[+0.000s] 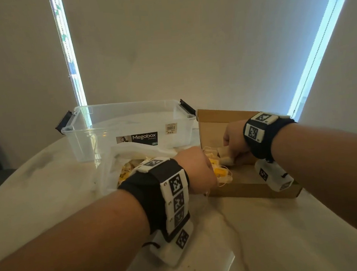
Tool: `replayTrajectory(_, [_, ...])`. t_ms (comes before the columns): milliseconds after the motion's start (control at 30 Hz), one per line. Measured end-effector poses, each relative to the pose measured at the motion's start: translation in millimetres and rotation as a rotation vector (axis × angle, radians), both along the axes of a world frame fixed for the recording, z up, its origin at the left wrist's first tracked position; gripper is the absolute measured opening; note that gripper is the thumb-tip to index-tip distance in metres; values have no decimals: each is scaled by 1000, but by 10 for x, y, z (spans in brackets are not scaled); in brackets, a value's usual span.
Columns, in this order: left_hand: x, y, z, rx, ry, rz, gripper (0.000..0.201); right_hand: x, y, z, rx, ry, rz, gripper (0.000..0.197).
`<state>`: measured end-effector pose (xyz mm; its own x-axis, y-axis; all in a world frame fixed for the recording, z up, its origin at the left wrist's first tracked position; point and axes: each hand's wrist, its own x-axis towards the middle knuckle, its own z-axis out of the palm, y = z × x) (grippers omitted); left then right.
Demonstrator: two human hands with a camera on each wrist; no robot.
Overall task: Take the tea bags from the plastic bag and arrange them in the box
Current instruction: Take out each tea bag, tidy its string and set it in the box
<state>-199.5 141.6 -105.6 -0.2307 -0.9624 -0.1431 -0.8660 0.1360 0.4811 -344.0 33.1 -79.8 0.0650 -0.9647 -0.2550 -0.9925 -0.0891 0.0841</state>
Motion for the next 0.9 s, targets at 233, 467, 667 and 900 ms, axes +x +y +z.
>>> replayTrajectory(233, [3,-30,-3,40,17,-25,29,17,-67,-46,-28,83,-35,29])
replayTrajectory(467, [5,-17,12,60,14,-34,29,-25,-8,58,28,24,-26,17])
replayTrajectory(667, [-26,-22,11,102,44,-33,28,-62,75,52,48,21,42,26])
replayTrajectory(900, [35,-28,25,164,218,21,24,-85,105,79,99,-67,-4,25])
